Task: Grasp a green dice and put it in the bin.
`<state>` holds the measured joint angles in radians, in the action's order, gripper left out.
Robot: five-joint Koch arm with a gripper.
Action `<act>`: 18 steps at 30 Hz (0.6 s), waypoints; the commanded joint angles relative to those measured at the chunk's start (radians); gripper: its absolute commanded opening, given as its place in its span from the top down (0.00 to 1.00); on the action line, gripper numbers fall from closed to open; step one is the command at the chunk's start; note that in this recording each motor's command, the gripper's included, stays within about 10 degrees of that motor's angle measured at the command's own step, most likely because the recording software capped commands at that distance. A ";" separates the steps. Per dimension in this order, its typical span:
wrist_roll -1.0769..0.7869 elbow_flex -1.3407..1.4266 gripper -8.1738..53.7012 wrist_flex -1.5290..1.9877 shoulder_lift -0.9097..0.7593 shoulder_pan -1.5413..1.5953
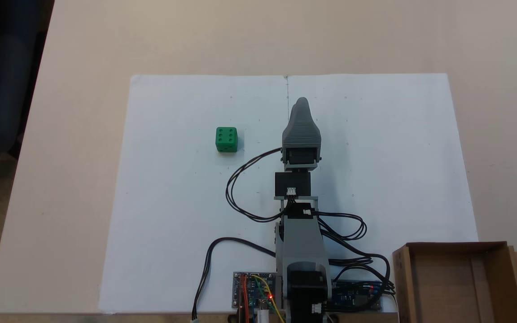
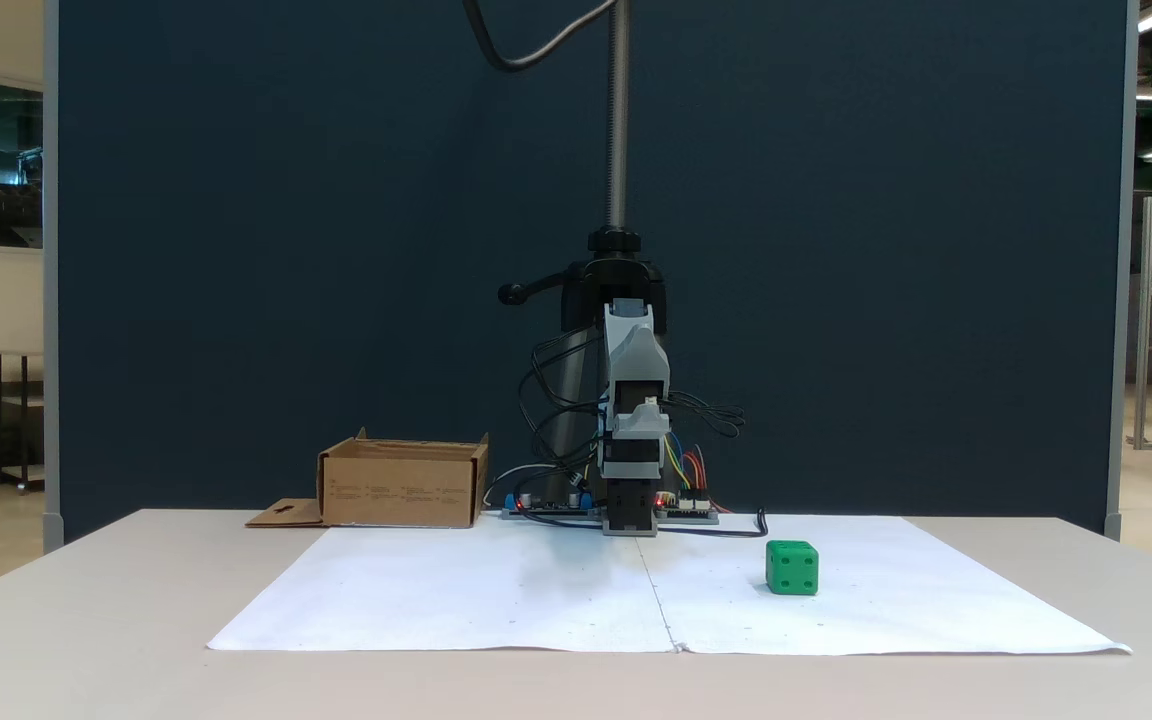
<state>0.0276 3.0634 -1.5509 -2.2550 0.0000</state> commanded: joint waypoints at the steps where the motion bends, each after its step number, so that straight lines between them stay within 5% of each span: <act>1: -0.057 0.066 0.15 0.175 -0.112 -0.031; 18: -0.057 0.066 0.15 0.268 -0.110 -0.026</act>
<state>0.0276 3.0649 -1.2609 -2.2550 -0.0077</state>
